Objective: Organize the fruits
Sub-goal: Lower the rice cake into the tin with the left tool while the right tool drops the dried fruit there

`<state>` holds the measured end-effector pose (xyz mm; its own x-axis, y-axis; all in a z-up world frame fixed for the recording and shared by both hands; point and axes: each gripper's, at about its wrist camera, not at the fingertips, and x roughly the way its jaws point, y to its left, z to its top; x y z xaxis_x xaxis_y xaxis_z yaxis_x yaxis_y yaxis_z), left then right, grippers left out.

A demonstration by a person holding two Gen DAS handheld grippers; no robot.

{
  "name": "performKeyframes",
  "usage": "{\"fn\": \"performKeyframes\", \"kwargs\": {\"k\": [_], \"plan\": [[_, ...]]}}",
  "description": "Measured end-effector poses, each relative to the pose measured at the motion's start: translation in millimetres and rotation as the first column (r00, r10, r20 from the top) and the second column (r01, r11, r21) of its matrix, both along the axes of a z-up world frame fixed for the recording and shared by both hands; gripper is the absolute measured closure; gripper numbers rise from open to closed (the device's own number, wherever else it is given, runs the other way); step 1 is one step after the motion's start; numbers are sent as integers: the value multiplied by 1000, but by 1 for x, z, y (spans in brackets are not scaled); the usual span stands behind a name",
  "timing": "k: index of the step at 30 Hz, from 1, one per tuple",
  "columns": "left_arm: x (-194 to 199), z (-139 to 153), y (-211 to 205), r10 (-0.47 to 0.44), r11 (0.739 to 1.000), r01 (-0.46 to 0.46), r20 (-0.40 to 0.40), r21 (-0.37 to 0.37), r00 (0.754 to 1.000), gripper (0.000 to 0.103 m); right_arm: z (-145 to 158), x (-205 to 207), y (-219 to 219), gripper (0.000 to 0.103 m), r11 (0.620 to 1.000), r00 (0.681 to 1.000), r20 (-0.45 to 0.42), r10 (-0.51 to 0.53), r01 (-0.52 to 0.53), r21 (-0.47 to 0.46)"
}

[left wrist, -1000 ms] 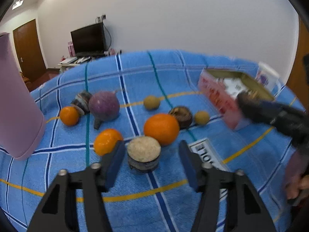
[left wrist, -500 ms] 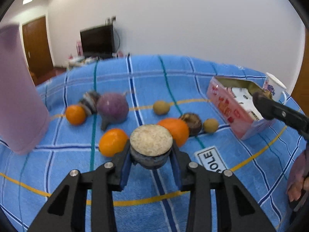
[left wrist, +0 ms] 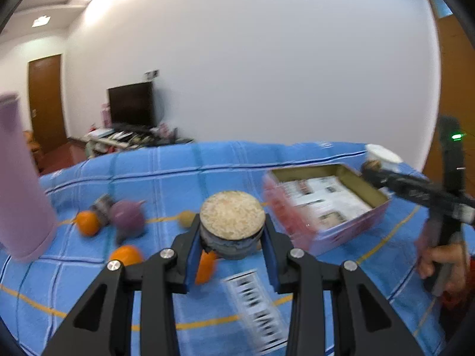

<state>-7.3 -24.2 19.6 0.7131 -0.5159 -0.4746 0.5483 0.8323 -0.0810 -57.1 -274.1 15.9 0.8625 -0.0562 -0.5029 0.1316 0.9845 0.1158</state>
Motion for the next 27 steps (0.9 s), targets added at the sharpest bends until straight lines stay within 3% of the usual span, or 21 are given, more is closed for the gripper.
{"fn": "performKeyframes", "kwargs": {"k": [3, 7, 14, 21, 27], "plan": [[-3, 8, -32, -58, 998, 58, 5, 5, 998, 65, -3, 1, -29, 56, 999, 1000, -17, -27, 27, 41], [2, 7, -82, -116, 993, 116, -15, 31, 993, 65, -8, 3, -46, 56, 999, 998, -44, -36, 36, 13], [17, -14, -151, -140, 989, 146, -133, 34, 981, 65, -15, 9, -59, 56, 999, 995, -90, -34, 35, 18], [22, -33, -170, -123, 989, 137, -190, 61, 974, 65, -29, 23, -47, 56, 1000, 985, -171, -6, 5, -12], [25, -38, -171, -112, 988, 131, -210, 79, 971, 65, -32, 25, -44, 56, 1000, 983, -186, 0, -2, -9]]}}
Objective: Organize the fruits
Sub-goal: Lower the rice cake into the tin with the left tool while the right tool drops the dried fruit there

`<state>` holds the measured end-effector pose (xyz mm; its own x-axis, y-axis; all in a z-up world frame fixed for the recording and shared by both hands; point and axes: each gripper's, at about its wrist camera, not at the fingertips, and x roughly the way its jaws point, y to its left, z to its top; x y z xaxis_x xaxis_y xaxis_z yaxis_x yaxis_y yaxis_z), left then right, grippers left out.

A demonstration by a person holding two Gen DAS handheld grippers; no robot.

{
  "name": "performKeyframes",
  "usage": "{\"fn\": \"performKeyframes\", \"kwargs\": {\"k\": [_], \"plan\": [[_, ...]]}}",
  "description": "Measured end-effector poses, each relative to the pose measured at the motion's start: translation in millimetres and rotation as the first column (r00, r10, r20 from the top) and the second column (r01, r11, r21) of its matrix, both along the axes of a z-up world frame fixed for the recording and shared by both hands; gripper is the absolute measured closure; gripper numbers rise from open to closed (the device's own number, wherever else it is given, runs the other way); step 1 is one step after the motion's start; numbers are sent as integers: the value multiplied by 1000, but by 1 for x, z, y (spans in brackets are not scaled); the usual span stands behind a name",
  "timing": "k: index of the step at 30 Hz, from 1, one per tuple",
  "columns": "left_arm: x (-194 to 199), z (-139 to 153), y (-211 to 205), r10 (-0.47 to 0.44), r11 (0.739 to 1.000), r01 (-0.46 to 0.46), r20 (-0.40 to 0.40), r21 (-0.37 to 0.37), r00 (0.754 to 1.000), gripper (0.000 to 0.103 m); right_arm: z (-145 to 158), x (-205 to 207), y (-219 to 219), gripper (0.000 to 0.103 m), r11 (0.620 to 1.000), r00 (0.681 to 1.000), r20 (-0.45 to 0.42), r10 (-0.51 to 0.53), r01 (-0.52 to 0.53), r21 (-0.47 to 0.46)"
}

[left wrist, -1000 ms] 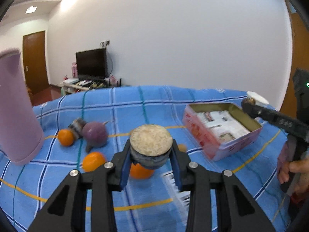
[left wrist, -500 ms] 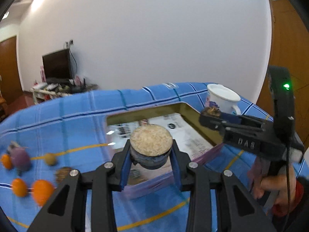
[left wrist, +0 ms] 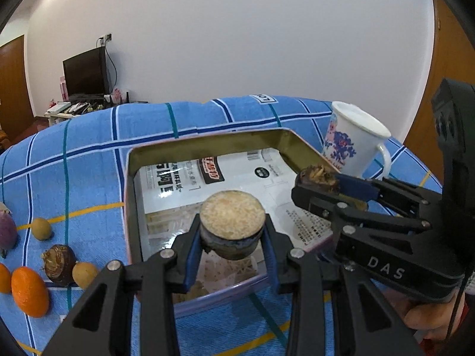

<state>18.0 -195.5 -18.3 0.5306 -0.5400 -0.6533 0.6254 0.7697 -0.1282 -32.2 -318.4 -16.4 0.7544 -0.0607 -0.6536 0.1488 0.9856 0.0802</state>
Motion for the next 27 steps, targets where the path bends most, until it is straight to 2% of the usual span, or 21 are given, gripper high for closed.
{"fn": "performKeyframes", "kwargs": {"k": [6, 11, 12, 14, 16, 19, 23, 27], "plan": [[1, 0, 0, 15, 1000, -15, 0, 6, 1000, 65, -1, 1, -1, 55, 1000, 1000, 7, 4, -4, 24], [2, 0, 3, 31, 1000, -31, -6, 2, 1000, 63, 1, -3, -6, 48, 997, 1000, 28, -7, 5, 71], [1, 1, 3, 33, 999, -33, 2, 1, 999, 59, 3, -4, -8, 45, 996, 999, 39, -5, 1, 90], [-4, 5, 5, 39, 999, -38, 34, -11, 999, 47, 7, -8, -10, 34, 994, 997, 71, -15, 7, 111], [-11, 11, 7, 59, 998, -57, 88, -18, 994, 24, 13, -14, -12, 31, 993, 992, 123, -27, 12, 120], [-20, 22, 13, 88, 995, -81, 149, -55, 985, 8, 20, -22, -14, 31, 992, 982, 181, -45, 22, 124], [-23, 32, 26, 146, 987, -129, 193, -101, 970, 2, 22, -24, -20, 31, 990, 975, 207, -76, 49, 134], [-24, 35, 40, 203, 978, -187, 230, -88, 952, 0, 20, -26, -27, 31, 985, 971, 216, -103, 70, 157]]}}
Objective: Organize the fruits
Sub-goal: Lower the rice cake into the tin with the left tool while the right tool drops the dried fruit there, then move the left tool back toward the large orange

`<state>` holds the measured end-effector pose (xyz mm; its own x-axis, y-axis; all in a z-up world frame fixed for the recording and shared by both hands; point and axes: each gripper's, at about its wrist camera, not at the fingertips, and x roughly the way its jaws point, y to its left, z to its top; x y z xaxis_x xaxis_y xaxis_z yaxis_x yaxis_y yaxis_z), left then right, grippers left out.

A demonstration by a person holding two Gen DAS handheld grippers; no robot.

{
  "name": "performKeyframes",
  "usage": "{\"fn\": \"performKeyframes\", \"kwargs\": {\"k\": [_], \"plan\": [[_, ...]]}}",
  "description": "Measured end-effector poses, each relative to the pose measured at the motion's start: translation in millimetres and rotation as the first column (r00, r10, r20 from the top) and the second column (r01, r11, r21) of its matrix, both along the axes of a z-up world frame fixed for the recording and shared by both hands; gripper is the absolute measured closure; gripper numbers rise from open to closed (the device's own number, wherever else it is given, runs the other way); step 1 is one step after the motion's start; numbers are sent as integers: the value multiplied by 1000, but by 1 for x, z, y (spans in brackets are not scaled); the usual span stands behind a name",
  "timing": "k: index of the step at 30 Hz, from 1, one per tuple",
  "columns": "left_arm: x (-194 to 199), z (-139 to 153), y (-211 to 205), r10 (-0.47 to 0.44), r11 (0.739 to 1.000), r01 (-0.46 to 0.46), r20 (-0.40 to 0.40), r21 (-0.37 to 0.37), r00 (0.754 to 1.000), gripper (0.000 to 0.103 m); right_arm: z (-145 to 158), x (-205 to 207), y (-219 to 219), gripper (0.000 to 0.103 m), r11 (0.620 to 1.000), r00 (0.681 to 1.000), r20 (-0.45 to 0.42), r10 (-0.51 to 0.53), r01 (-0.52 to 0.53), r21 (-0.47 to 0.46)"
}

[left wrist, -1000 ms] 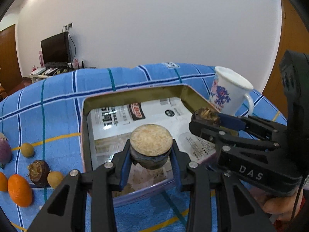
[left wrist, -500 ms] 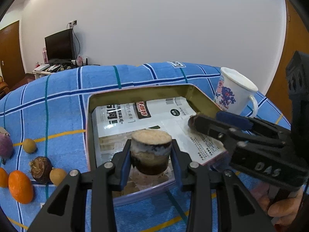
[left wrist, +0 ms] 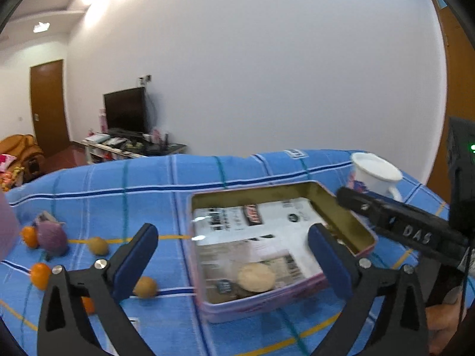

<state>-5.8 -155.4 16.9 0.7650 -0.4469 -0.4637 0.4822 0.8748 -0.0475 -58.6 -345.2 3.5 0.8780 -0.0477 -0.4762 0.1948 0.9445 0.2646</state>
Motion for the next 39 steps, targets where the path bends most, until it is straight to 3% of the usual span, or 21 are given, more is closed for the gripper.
{"fn": "performKeyframes", "kwargs": {"k": [4, 9, 13, 27, 39], "plan": [[3, -3, 12, 55, 998, -55, 10, 23, 998, 0, -1, -4, -4, 31, 1000, 999, 18, -27, 27, -1], [-2, -6, 24, 135, 986, -143, 92, 91, 987, 0, -2, -12, -3, 31, 997, 997, 41, -66, 67, -27], [-4, -8, 32, 155, 980, -167, 114, 106, 981, 0, 2, -16, 2, 31, 993, 993, 70, -97, 102, -57], [-8, -11, 57, 174, 976, -184, 93, 113, 980, 0, 11, -29, 20, 31, 982, 983, 125, -136, 150, -111], [-3, -14, 81, 189, 975, -194, 57, 111, 980, 0, 9, -18, 59, 31, 993, 995, 88, -47, 57, -107]]}}
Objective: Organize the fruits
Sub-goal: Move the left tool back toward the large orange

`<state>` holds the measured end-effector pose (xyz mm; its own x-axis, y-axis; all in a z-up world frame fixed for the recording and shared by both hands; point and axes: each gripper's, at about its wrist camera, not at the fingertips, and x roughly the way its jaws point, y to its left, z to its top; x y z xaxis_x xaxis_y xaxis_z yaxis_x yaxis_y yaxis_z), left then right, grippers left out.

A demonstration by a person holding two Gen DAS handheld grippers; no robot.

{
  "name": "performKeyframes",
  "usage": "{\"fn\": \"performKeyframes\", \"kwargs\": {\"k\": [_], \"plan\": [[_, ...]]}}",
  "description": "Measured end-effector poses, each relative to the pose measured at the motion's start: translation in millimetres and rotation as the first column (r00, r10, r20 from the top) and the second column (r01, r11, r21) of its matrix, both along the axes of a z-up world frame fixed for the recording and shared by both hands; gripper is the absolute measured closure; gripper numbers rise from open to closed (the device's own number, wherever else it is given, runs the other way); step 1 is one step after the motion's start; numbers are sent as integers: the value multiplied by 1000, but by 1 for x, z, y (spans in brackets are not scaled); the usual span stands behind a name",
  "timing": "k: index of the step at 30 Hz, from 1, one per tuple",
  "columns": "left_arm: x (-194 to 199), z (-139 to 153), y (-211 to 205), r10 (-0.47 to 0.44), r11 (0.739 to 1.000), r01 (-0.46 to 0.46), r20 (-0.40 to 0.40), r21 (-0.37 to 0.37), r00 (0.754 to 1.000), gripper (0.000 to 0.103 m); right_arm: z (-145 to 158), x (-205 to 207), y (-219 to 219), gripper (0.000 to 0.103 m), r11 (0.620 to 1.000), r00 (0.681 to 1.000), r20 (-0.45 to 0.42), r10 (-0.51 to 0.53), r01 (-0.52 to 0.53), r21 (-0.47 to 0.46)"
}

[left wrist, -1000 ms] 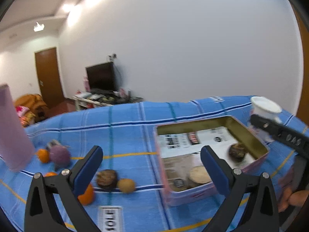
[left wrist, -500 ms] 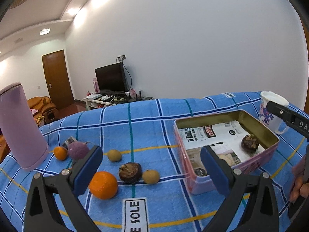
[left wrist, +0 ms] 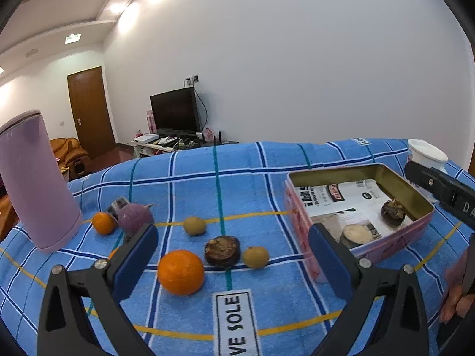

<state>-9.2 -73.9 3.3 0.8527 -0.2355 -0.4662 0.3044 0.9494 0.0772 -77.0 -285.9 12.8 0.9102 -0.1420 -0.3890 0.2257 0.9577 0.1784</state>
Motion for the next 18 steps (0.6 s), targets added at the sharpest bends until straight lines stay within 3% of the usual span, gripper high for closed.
{"fn": "performKeyframes", "kwargs": {"k": [10, 18], "plan": [[11, -2, 35, 38, 999, -37, -20, 14, 999, 0, 1, 17, 44, 31, 995, 994, -37, 100, -100, -1], [30, -10, 95, 45, 998, -48, -110, -27, 993, 0, 1, 36, 89, 31, 982, 980, -81, 184, -187, -32]]}}
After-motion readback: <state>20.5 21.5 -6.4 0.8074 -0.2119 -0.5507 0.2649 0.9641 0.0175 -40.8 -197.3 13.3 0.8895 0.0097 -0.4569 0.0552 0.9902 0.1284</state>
